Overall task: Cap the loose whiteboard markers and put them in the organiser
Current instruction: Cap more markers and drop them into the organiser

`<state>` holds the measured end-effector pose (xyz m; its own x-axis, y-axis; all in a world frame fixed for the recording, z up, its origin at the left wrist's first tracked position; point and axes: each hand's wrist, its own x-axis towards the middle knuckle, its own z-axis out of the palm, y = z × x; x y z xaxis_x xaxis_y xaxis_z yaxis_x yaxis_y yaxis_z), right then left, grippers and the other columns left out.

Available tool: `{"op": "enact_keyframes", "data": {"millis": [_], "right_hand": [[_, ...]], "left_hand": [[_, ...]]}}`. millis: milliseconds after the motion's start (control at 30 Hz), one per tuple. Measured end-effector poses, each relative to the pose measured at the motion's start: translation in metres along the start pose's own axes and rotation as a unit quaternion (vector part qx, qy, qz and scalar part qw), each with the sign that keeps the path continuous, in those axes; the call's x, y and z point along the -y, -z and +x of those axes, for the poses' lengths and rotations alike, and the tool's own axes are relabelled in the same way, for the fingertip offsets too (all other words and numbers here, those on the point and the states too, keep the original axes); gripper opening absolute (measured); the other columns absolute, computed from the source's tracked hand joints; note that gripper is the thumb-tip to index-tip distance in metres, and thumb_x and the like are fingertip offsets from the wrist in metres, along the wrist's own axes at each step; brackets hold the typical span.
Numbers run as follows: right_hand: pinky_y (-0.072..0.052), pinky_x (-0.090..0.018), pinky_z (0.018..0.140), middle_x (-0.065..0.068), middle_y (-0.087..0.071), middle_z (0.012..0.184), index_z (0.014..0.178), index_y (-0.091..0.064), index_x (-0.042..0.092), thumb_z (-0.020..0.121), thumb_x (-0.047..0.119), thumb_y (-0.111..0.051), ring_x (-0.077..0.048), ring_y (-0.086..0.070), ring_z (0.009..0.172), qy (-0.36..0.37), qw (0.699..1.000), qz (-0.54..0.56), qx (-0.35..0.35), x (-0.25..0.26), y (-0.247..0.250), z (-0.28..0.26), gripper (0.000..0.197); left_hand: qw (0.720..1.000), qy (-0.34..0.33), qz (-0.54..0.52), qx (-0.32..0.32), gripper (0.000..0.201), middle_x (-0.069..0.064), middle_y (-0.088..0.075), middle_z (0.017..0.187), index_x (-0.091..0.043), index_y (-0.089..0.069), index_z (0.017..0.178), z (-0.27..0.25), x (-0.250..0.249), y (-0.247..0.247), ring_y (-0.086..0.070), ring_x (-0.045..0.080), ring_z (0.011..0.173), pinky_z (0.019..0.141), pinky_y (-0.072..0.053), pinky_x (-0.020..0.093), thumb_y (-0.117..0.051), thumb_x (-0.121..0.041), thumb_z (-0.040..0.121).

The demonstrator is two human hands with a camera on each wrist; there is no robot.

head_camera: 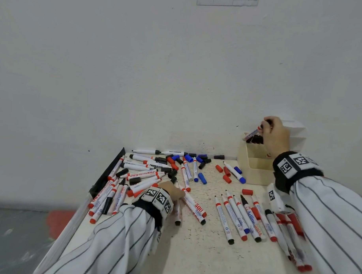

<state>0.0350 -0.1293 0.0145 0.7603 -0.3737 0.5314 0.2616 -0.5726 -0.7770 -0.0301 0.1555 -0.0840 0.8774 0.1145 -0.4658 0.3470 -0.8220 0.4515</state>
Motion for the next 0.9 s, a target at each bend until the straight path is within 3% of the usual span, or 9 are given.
{"op": "enact_keyframes", "data": {"millis": [100, 200, 267, 333, 500, 667, 800, 900], "right_hand": [[-0.05, -0.042, 0.09, -0.022, -0.063, 0.106, 0.117, -0.054, 0.002, 0.098, 0.012, -0.041, -0.031, -0.062, 0.098, -0.005, 1.0, 0.001, -0.018, -0.006, -0.003, 0.013, 0.025], [-0.049, -0.034, 0.084, -0.024, -0.062, 0.104, 0.114, -0.055, 0.0, 0.097, 0.009, -0.04, -0.031, -0.061, 0.094, -0.003, 0.999, -0.005, -0.032, -0.01, -0.007, 0.02, 0.024], [-0.048, -0.037, 0.085, -0.024, -0.061, 0.104, 0.113, -0.055, 0.0, 0.097, 0.009, -0.04, -0.034, -0.06, 0.096, -0.004, 0.999, -0.026, -0.027, -0.014, -0.011, 0.024, 0.024], [-0.046, -0.039, 0.087, -0.023, -0.061, 0.104, 0.112, -0.056, -0.001, 0.097, 0.008, -0.04, -0.034, -0.058, 0.098, -0.008, 0.999, -0.047, -0.015, -0.018, -0.014, 0.026, 0.024], [-0.041, -0.036, 0.093, -0.023, -0.06, 0.111, 0.115, -0.06, -0.002, 0.097, 0.01, -0.042, -0.035, -0.056, 0.106, 0.017, 0.99, -0.139, 0.015, -0.022, -0.023, 0.03, 0.028], [-0.041, -0.027, 0.077, -0.014, -0.056, 0.105, 0.115, -0.055, -0.001, 0.095, 0.004, -0.045, -0.026, -0.053, 0.092, -0.016, 0.992, -0.122, 0.037, -0.028, -0.033, 0.029, 0.023], [-0.041, -0.041, 0.097, -0.02, -0.059, 0.119, 0.119, -0.056, 0.0, 0.095, 0.006, -0.044, -0.034, -0.054, 0.11, -0.041, 0.98, -0.176, 0.081, -0.037, -0.043, 0.03, 0.027], [-0.037, -0.041, 0.1, -0.02, -0.054, 0.126, 0.124, -0.054, 0.0, 0.093, 0.003, -0.044, -0.035, -0.05, 0.116, -0.048, 0.957, -0.241, 0.154, -0.044, -0.049, 0.026, 0.033]], "left_hand": [[0.997, 0.002, -0.081, -0.006, 0.047, 0.01, -0.062, 0.118, -0.006, -0.051, 0.122, 0.009, -0.01, 0.005, -0.064, 0.023, 0.105, 0.094, -0.052, 0.036, -0.054, -0.04, 0.089], [0.986, -0.007, -0.165, -0.01, 0.036, 0.012, -0.066, 0.105, -0.006, -0.055, 0.106, 0.017, -0.019, 0.006, -0.068, 0.025, 0.095, 0.088, -0.055, 0.038, -0.058, -0.037, 0.086], [0.978, -0.008, -0.209, -0.014, 0.036, 0.012, -0.065, 0.105, -0.007, -0.053, 0.105, 0.021, -0.025, 0.005, -0.068, 0.026, 0.094, 0.087, -0.055, 0.039, -0.061, -0.036, 0.085], [0.974, -0.015, -0.226, -0.024, 0.036, 0.012, -0.065, 0.106, -0.008, -0.052, 0.107, 0.023, -0.031, 0.005, -0.067, 0.026, 0.094, 0.086, -0.055, 0.039, -0.061, -0.035, 0.085], [0.97, -0.044, -0.238, -0.036, 0.019, 0.016, -0.068, 0.102, -0.011, -0.053, 0.079, 0.027, -0.038, 0.008, -0.068, 0.028, 0.094, 0.085, -0.056, 0.04, -0.06, -0.026, 0.088], [0.966, -0.06, -0.25, -0.039, 0.021, 0.013, -0.064, 0.091, -0.014, -0.051, 0.073, 0.033, -0.038, 0.01, -0.067, 0.027, 0.091, 0.088, -0.054, 0.041, -0.06, -0.024, 0.089], [0.964, -0.061, -0.256, -0.035, 0.021, 0.007, -0.06, 0.083, -0.015, -0.051, 0.075, 0.035, -0.038, 0.012, -0.064, 0.023, 0.084, 0.088, -0.054, 0.041, -0.06, -0.026, 0.09], [0.964, -0.063, -0.255, -0.037, 0.019, 0.005, -0.06, 0.08, -0.016, -0.051, 0.077, 0.034, -0.036, 0.013, -0.065, 0.022, 0.081, 0.087, -0.055, 0.039, -0.059, -0.027, 0.09]]}}
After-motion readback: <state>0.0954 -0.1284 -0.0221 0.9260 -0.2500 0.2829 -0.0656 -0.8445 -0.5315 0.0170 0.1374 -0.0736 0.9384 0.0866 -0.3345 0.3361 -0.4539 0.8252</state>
